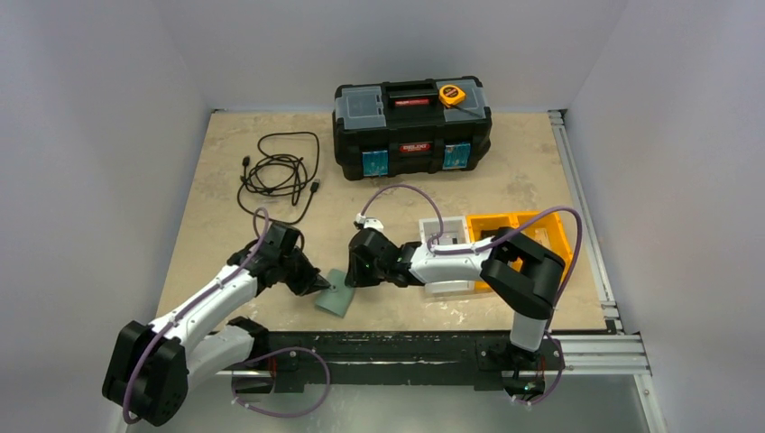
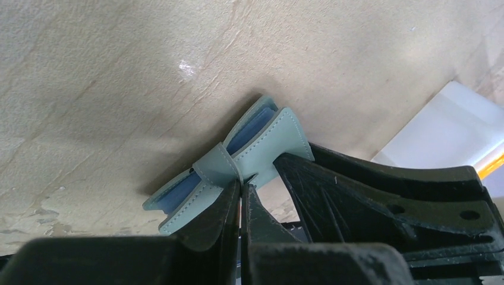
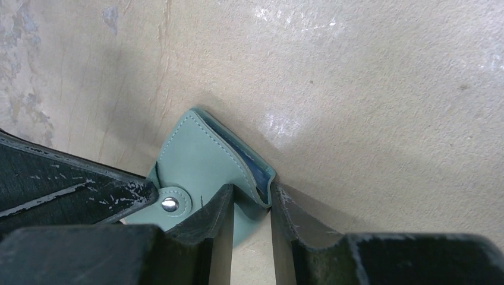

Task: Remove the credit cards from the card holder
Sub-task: Open the card holder at the center of the board.

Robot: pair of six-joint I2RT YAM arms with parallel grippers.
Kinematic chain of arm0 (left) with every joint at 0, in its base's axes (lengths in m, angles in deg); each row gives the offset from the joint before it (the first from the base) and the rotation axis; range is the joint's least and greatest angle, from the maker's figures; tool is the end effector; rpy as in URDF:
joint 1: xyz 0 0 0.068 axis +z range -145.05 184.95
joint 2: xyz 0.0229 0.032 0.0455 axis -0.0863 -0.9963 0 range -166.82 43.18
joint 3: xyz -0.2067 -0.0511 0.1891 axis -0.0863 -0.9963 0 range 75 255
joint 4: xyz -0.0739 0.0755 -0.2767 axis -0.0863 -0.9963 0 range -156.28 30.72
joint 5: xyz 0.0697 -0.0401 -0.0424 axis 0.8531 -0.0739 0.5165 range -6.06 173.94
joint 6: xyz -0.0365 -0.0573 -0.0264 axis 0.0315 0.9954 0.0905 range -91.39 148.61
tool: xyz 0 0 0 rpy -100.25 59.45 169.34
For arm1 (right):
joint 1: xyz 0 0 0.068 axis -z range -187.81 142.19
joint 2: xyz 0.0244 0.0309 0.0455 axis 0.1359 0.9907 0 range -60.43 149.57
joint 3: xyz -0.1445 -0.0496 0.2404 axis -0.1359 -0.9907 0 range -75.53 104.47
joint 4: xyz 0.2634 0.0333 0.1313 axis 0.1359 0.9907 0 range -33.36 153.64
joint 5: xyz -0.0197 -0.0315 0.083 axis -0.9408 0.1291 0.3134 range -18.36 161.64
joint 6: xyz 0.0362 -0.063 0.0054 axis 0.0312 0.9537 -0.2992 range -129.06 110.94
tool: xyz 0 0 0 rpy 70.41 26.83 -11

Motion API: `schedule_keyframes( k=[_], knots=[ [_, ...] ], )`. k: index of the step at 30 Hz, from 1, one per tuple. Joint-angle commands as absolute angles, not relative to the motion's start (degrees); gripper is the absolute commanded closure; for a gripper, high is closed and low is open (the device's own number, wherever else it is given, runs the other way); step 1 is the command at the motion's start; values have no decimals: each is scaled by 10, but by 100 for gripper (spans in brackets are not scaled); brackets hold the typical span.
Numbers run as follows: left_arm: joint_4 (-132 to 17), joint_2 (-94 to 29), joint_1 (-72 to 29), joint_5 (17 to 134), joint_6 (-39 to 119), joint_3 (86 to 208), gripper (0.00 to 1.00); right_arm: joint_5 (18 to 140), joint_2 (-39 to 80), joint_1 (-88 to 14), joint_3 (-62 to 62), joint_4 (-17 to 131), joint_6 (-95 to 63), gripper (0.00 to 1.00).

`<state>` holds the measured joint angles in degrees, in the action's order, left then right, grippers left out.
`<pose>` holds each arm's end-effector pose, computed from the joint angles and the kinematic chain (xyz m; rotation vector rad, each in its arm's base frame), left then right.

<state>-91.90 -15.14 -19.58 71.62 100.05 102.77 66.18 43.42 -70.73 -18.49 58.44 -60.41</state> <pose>0.1840 -0.0982 0.1383 -1.0851 2.6883 -0.7226 0.1924 0.3638 0.1167 -0.2131 2.5638 0.7496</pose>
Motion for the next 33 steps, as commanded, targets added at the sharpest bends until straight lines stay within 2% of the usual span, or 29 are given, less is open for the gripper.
schedule_keyframes(
  k=[1,5,10,13,17,24,33],
  knots=[
    [-850,-110,-176,579,983,1021,100,608,479,-710,-178,641,-583,100],
    [-849,-94,-166,553,963,1018,100,607,482,-709,-172,648,-578,100],
    [-930,-110,-169,597,868,1066,100,598,473,-710,-169,651,-567,100],
    [-995,-139,-196,688,818,1114,83,604,473,-710,-165,649,-555,100],
    [-1033,-172,-243,779,802,1147,75,626,477,-708,-162,640,-536,100],
    [-1033,-258,-304,873,797,1181,75,658,469,-703,-175,620,-526,100],
    [-992,-344,-349,896,808,1198,71,703,469,-680,-198,587,-529,100]
  ],
)
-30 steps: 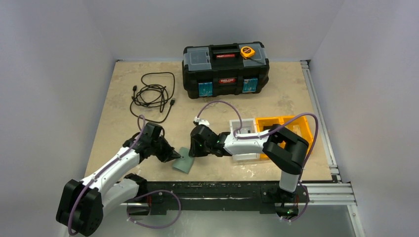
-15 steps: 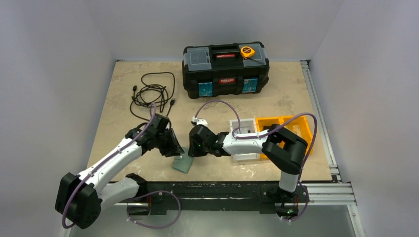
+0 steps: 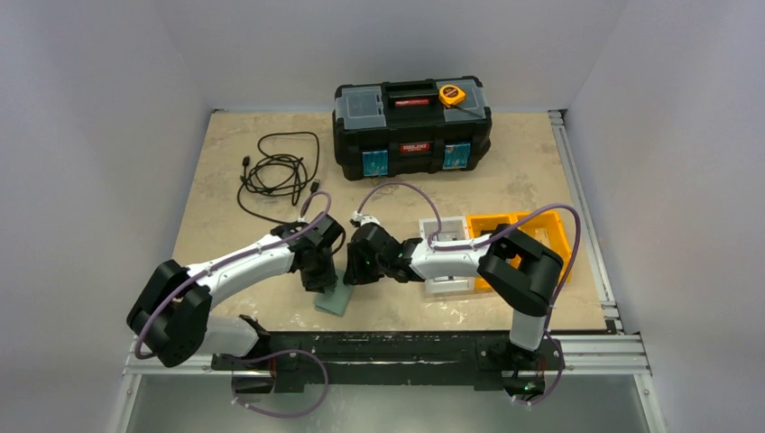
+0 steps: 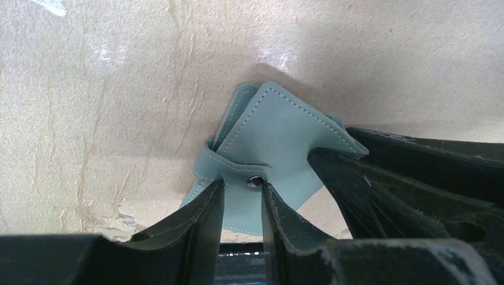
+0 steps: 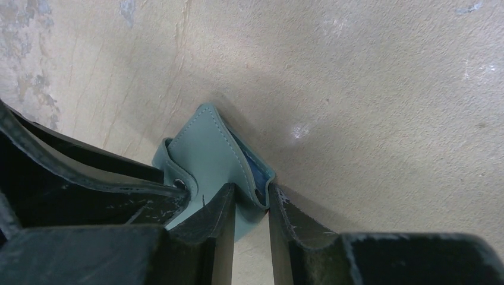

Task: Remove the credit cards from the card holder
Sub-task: Open the card holder at the center of the board.

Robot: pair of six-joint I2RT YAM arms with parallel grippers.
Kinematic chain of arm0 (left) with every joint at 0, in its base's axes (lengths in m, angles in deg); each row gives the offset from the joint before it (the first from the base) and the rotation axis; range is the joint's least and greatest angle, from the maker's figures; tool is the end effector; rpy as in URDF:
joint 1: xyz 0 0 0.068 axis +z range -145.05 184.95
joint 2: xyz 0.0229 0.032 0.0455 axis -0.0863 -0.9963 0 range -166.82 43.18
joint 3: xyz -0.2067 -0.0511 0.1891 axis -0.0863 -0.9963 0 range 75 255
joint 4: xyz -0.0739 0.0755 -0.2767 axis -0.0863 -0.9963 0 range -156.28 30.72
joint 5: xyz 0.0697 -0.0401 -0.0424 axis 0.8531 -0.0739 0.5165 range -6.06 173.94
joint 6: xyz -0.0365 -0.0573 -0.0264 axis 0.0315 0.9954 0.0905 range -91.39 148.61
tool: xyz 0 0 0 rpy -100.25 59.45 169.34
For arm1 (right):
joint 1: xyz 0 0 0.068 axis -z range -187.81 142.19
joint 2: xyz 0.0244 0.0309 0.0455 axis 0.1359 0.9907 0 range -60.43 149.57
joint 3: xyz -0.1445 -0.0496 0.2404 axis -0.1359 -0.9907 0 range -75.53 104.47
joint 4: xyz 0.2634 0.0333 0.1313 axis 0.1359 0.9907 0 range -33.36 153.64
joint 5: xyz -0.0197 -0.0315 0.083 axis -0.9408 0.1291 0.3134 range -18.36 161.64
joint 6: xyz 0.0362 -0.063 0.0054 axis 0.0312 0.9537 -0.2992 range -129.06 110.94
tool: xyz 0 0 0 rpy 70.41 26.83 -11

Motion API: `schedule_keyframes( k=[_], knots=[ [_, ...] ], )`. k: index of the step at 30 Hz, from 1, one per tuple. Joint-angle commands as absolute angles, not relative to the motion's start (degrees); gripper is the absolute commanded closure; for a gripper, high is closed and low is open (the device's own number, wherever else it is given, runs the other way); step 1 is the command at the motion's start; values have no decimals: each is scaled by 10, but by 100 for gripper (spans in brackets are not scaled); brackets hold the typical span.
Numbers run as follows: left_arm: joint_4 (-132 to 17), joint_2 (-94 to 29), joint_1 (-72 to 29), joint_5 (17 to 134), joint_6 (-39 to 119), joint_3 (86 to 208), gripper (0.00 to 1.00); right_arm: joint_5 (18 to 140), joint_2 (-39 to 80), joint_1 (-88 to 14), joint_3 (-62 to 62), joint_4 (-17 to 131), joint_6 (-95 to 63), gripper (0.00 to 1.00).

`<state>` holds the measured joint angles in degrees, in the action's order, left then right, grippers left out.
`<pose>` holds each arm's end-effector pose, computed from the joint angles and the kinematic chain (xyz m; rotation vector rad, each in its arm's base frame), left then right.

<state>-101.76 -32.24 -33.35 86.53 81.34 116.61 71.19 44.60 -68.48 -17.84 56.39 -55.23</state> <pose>0.1978 -0.1527 0.1434 -0.3765 2.9106 -0.2050 0.2053 0.3645 0.1153 -0.3207 2.5528 0.8059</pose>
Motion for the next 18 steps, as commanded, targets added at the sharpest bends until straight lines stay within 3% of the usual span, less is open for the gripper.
schedule_keyframes(
  k=[1,18],
  knots=[
    [-993,-349,-354,902,809,1203,70,704,470,-680,-198,585,-530,100],
    [-1005,-438,-377,948,821,1235,67,714,471,-674,-210,571,-535,100]
  ],
)
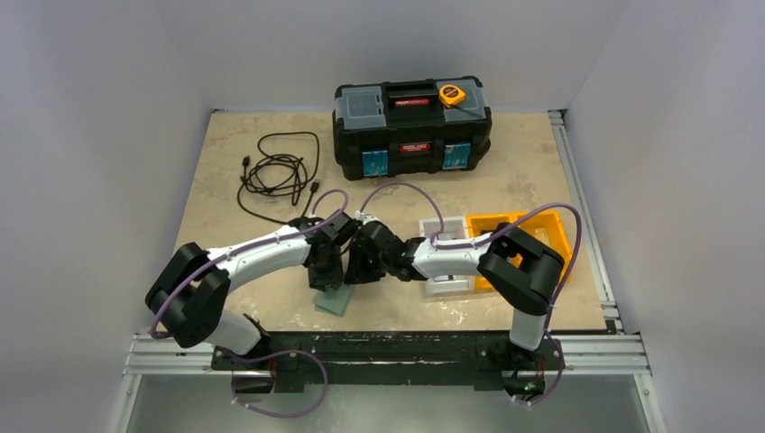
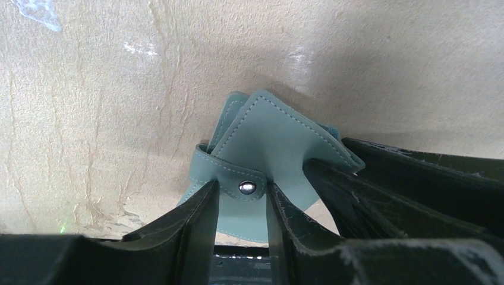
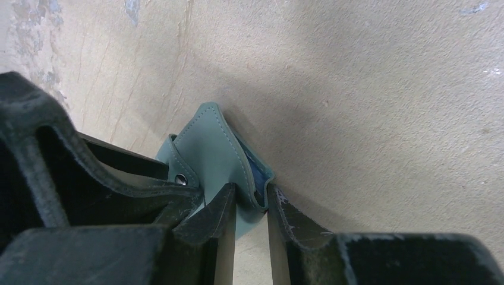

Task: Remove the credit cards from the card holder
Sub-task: Open the card holder at the center of the board.

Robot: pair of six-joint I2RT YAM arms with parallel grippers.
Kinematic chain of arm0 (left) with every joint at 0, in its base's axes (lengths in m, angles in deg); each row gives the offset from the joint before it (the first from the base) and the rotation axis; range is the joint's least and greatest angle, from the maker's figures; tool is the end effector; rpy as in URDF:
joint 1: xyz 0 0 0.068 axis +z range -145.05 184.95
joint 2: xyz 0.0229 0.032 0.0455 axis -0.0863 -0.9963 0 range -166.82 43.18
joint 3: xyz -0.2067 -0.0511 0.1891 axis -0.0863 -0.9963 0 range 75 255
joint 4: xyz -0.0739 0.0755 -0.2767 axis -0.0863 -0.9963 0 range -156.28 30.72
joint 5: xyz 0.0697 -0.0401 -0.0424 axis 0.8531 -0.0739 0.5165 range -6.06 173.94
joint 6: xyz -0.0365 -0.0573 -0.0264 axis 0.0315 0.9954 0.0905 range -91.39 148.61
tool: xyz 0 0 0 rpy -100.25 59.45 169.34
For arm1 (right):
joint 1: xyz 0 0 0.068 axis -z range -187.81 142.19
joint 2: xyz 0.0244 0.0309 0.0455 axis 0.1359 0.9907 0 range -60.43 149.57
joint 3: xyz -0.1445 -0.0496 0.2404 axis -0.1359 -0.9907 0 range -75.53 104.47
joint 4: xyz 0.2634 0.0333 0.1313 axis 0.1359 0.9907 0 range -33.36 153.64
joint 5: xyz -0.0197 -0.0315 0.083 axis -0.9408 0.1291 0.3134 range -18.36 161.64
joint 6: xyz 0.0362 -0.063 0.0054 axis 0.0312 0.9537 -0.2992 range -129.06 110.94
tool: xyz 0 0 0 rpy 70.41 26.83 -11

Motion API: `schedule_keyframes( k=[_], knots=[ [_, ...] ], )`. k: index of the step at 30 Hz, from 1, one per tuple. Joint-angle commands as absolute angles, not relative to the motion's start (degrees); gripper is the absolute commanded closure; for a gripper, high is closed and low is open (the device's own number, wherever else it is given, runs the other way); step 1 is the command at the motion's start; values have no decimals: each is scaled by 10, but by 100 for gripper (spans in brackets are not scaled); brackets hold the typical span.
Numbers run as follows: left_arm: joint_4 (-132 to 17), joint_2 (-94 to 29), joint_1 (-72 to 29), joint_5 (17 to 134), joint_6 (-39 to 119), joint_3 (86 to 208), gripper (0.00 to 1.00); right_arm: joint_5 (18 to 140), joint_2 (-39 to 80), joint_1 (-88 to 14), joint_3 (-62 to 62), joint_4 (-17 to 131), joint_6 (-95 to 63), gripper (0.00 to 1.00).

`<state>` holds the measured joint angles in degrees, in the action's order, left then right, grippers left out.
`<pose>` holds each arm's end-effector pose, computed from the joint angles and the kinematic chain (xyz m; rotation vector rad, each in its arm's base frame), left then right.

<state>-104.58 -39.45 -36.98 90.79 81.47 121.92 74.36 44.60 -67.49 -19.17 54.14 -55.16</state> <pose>0.2052 -0.1746 0.1394 -0.2944 2.9324 -0.0509 0.2075 0.3605 0.1114 -0.3298 2.5612 0.8654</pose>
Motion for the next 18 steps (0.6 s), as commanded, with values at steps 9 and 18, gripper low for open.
schedule_keyframes(
  k=[9,18],
  knots=[
    [-1008,-442,-379,948,829,1244,100,709,471,-674,-211,584,-529,100],
    [-979,-310,-337,853,836,1207,100,698,477,-652,-217,608,-514,100]
  ],
)
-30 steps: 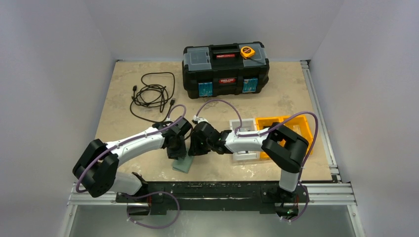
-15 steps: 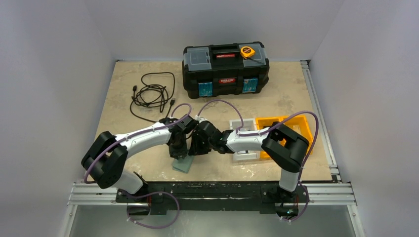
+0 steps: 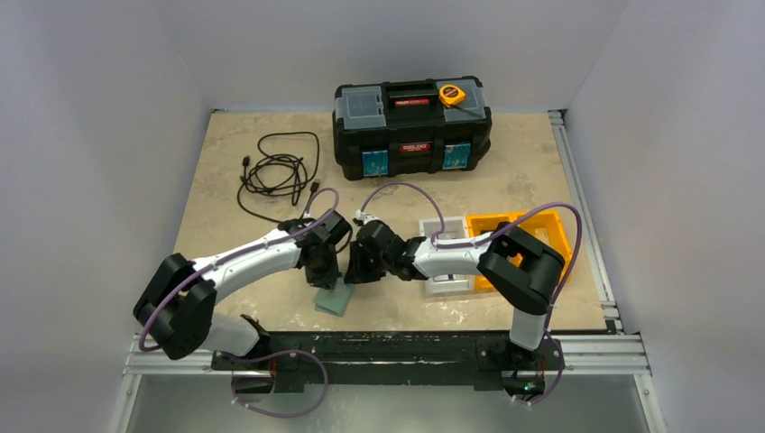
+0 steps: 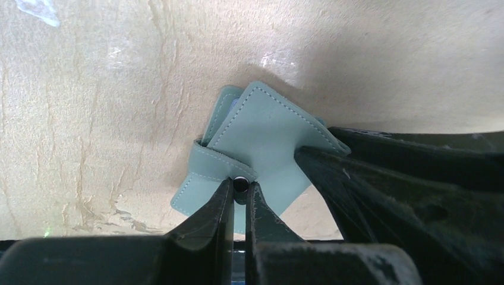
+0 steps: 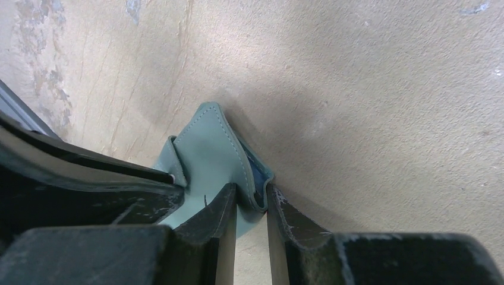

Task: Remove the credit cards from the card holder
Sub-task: Open the card holder at the center of the board.

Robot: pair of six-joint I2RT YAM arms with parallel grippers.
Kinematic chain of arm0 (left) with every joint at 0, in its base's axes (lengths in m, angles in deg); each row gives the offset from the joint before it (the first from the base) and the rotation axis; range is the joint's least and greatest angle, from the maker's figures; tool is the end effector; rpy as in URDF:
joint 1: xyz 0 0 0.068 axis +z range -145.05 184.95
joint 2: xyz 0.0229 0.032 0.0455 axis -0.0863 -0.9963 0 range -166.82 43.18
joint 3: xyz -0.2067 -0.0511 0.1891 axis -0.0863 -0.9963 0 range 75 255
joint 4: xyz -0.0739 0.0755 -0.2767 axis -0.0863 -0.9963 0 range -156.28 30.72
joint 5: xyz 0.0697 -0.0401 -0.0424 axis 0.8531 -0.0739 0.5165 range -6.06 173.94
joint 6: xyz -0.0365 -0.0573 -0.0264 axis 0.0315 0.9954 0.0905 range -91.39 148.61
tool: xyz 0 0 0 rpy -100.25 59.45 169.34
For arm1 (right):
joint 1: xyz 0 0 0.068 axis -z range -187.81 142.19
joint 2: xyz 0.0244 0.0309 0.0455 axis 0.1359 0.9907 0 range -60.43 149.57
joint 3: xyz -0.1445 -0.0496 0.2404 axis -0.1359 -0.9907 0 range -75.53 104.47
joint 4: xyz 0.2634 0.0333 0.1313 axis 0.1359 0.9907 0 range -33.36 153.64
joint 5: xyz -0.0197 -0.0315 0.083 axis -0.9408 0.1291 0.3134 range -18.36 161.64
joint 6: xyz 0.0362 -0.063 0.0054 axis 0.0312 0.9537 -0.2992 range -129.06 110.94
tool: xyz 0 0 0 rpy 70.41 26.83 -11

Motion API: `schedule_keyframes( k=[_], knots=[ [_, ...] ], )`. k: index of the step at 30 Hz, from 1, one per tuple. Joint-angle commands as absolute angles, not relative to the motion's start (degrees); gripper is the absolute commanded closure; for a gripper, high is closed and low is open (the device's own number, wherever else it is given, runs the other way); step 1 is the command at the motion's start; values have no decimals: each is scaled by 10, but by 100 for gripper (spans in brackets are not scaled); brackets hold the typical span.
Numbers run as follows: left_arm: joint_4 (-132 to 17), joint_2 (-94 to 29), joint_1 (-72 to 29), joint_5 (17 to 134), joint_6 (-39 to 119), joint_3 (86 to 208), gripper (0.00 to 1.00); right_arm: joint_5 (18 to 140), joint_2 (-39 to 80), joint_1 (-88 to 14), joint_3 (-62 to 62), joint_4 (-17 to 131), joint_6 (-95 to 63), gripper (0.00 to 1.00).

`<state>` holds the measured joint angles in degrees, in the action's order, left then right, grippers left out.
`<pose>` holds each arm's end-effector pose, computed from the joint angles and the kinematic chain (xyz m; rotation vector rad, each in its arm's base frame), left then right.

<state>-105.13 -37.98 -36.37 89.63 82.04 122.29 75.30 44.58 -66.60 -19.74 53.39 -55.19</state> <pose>0.2059 -0.1730 0.1473 -0.3238 2.9279 -0.0956 0.2114 0.3565 0.1096 -0.3180 2.5642 0.8786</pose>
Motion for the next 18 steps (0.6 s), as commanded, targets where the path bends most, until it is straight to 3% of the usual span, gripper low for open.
schedule_keyframes(
  k=[1,6,13,14,18],
  knots=[
    [-973,-295,-325,836,837,1198,100,699,477,-647,-219,610,-511,100],
    [-949,-230,-266,751,829,1158,100,699,479,-629,-229,613,-497,100],
    [-959,-140,-248,718,850,1138,100,709,471,-615,-230,609,-476,100],
    [-962,-129,-248,714,855,1140,100,711,469,-615,-225,612,-470,98],
    [-995,-84,-249,714,868,1158,100,714,447,-615,-200,631,-455,68]
  ],
)
